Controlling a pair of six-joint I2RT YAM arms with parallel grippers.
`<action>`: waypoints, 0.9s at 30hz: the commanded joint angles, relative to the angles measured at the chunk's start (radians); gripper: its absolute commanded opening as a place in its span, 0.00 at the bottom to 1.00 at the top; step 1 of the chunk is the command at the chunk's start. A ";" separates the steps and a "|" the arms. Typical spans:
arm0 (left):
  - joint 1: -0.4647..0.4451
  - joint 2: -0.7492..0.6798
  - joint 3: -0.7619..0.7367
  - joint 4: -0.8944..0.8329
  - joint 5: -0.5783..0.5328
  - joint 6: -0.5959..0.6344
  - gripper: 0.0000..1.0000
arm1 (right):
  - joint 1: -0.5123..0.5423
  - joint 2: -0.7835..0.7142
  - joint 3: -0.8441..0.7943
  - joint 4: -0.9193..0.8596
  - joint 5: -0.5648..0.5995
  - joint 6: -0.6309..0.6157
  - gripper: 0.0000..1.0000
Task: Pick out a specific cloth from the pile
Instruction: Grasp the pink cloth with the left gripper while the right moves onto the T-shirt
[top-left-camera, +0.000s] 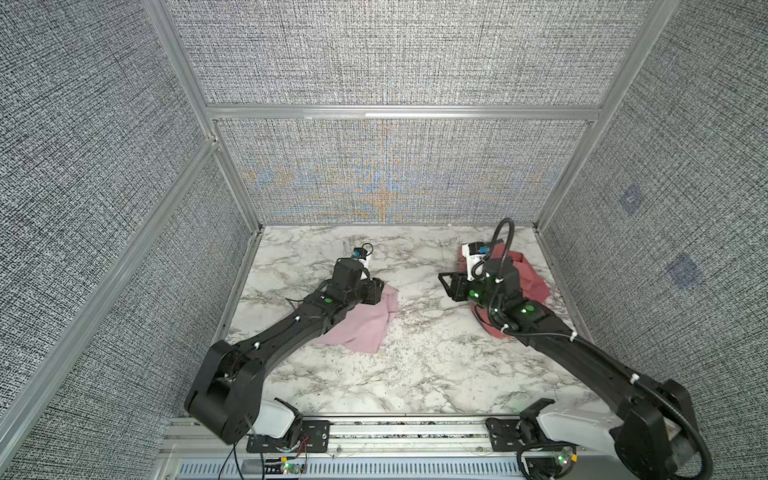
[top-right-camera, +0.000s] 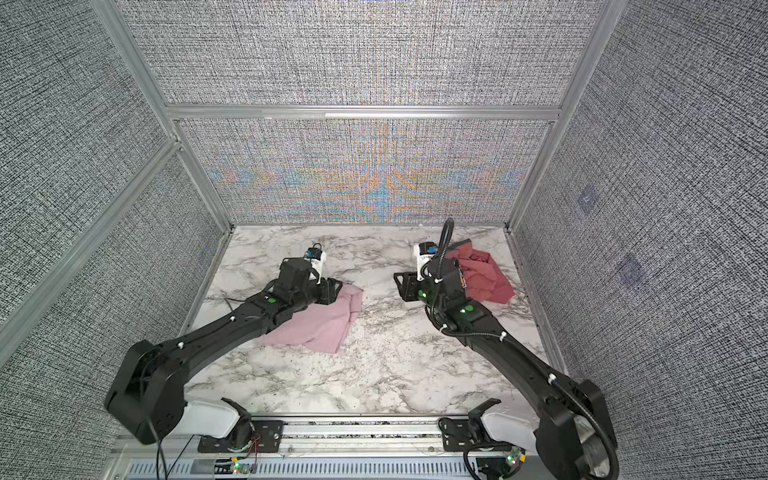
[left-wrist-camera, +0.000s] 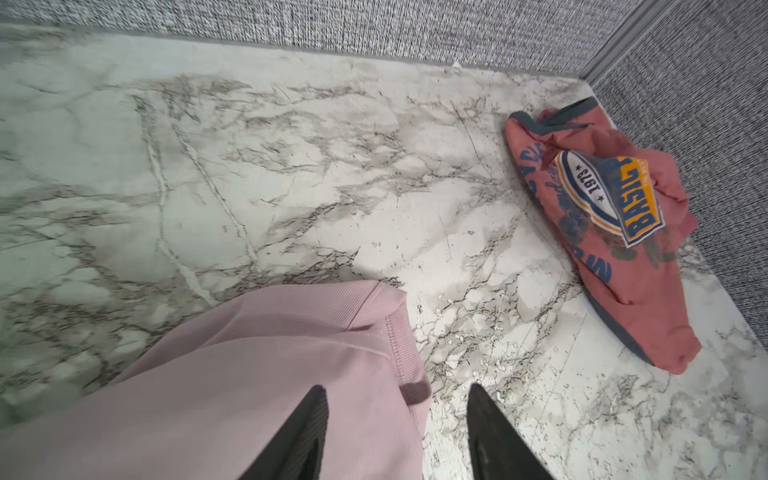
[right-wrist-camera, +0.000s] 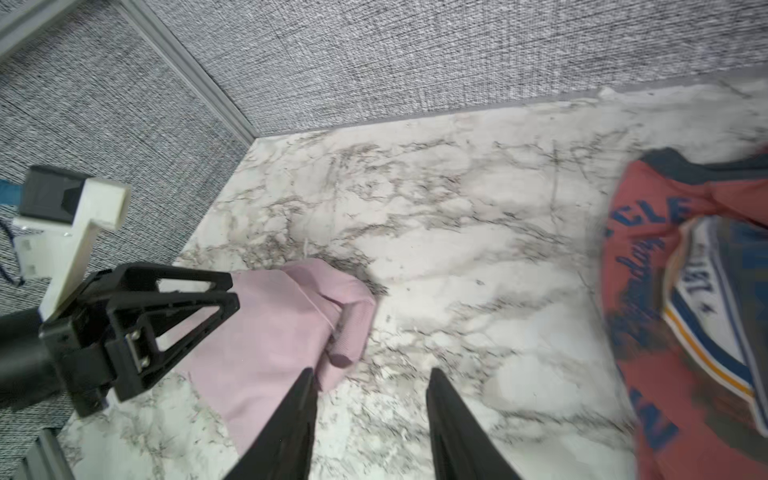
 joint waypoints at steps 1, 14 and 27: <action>-0.012 0.088 0.067 0.020 0.006 -0.002 0.55 | -0.014 -0.061 -0.049 -0.027 0.061 -0.010 0.46; -0.062 0.383 0.296 -0.115 -0.098 0.053 0.50 | -0.045 -0.047 -0.062 0.028 0.036 -0.015 0.45; -0.072 0.523 0.390 -0.171 -0.166 0.078 0.52 | -0.059 -0.008 -0.066 0.053 -0.005 -0.008 0.45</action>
